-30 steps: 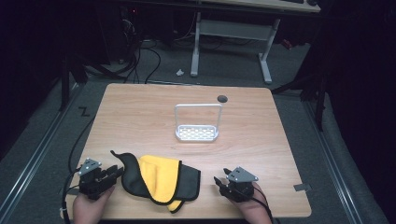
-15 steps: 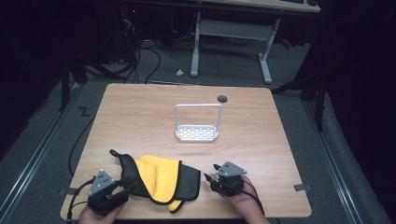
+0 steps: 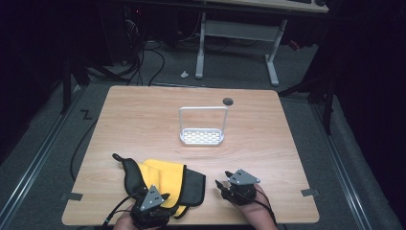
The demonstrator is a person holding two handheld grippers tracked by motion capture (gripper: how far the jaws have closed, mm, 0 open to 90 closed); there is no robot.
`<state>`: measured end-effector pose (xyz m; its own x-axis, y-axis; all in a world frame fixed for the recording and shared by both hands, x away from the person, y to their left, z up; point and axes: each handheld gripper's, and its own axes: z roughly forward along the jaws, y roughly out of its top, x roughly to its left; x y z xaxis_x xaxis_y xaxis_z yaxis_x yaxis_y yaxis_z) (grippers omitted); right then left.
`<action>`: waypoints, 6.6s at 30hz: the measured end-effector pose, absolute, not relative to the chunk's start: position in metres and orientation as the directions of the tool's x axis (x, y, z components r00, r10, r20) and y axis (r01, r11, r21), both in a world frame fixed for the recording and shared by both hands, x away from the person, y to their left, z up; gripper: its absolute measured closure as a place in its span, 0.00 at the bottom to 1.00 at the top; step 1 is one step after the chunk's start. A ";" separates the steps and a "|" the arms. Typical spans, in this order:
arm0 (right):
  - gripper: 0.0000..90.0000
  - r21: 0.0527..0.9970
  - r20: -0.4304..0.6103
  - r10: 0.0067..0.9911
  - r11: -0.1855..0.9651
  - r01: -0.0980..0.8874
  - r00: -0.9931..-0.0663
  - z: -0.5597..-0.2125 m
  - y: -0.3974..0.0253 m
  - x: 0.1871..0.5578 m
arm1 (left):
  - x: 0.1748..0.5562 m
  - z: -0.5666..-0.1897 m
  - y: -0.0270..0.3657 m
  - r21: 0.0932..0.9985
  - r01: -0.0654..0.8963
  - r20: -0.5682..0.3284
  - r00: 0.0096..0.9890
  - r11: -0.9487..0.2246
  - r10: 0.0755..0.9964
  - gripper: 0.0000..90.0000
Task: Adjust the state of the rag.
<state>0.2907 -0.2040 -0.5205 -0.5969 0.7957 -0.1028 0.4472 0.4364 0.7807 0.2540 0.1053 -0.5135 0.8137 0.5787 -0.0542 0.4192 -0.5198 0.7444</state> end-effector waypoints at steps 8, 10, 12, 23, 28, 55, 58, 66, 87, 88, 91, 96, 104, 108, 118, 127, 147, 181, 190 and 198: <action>0.55 0.780 -0.102 0.804 0.431 0.454 -0.586 -0.521 -0.208 0.286 | 0.261 -0.515 0.109 0.741 0.435 -0.060 0.802 -0.512 0.594 0.80; 0.56 0.782 -0.098 0.802 0.428 0.453 -0.590 -0.520 -0.206 0.285 | 0.262 -0.513 0.113 0.755 0.441 -0.079 0.796 -0.486 0.600 0.86; 0.59 0.786 -0.086 0.796 0.424 0.450 -0.599 -0.518 -0.201 0.283 | 0.265 -0.509 0.117 0.769 0.450 -0.098 0.785 -0.454 0.612 0.89; 0.56 0.755 -0.079 0.599 0.558 0.345 -0.797 -0.522 -0.130 0.259 | 0.278 -0.491 0.148 0.831 0.485 -0.195 0.711 -0.271 0.675 0.90; 0.74 0.725 -0.098 0.584 0.597 0.344 -0.806 -0.527 -0.122 0.261 | 0.291 -0.479 0.177 0.855 0.491 -0.235 0.657 -0.170 0.716 0.90; 0.60 0.760 0.121 0.790 0.316 0.568 -0.601 -0.523 -0.142 0.335 | 0.342 -0.463 0.212 0.846 0.530 -0.288 0.553 -0.064 0.782 0.90; 0.96 0.750 0.086 0.786 0.353 0.559 -0.612 -0.528 -0.134 0.338 | 0.342 -0.462 0.218 0.845 0.531 -0.290 0.547 -0.058 0.785 0.90; 0.98 0.820 -0.020 0.815 0.345 0.458 -0.579 -0.496 -0.176 0.319 | 0.348 -0.458 0.231 0.841 0.538 -0.287 0.522 -0.049 0.803 0.90; 0.78 0.779 0.053 0.897 0.238 0.580 -0.439 -0.507 -0.271 0.284 | 0.379 -0.490 0.233 0.790 0.613 -0.329 0.386 0.027 0.862 0.58; 0.74 0.784 0.054 0.898 0.232 0.575 -0.437 -0.506 -0.272 0.284 | 0.370 -0.488 0.234 0.805 0.593 -0.324 0.392 0.032 0.861 0.58; 0.70 0.797 0.054 0.904 0.218 0.564 -0.425 -0.503 -0.274 0.283 | 0.341 -0.487 0.231 0.811 0.586 -0.306 0.430 -0.004 0.850 0.61; 0.70 0.810 0.038 0.906 0.220 0.544 -0.422 -0.499 -0.275 0.282 | 0.306 -0.506 0.202 0.763 0.634 -0.302 0.522 -0.125 0.798 0.70; 0.73 0.819 0.018 0.905 0.231 0.525 -0.425 -0.497 -0.273 0.280 | 0.317 -0.527 0.158 0.703 0.631 -0.159 0.590 -0.328 0.792 1.00; 0.85 0.832 0.005 0.904 0.234 0.504 -0.428 -0.495 -0.276 0.279 | 0.305 -0.526 0.165 0.696 0.624 -0.151 0.610 -0.354 0.778 1.00; 1.00 0.844 -0.007 0.846 0.291 0.451 -0.533 -0.478 -0.247 0.288 | 0.283 -0.525 0.218 0.678 0.666 -0.187 0.567 -0.312 0.803 1.00; 1.00 0.779 -0.026 0.827 0.369 0.506 -0.562 -0.497 -0.215 0.329 | 0.297 -0.515 0.217 0.724 0.640 -0.183 0.537 -0.257 0.823 0.95; 1.00 0.691 -0.083 0.831 0.446 0.569 -0.550 -0.524 -0.204 0.344 | 0.293 -0.528 0.200 0.702 0.636 -0.165 0.582 -0.320 0.796 1.00; 0.96 0.697 -0.056 0.874 0.380 0.608 -0.483 -0.523 -0.257 0.287 | 0.324 -0.524 0.168 0.694 0.620 -0.146 0.620 -0.367 0.771 0.87; 0.97 0.694 -0.108 0.932 0.320 0.645 -0.346 -0.523 -0.294 0.294 | 0.309 -0.527 0.137 0.695 0.604 -0.237 0.704 -0.389 0.669 0.88; 0.89 0.704 -0.103 0.939 0.302 0.643 -0.329 -0.522 -0.301 0.291 | 0.315 -0.530 0.131 0.725 0.588 -0.250 0.710 -0.359 0.659 0.77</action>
<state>0.2908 -0.3015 -0.5223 -0.3291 0.9387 -0.1026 0.6431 0.3024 0.7035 0.3154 0.1313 -0.5300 0.7098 0.6585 -0.2500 0.5881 -0.3586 0.7249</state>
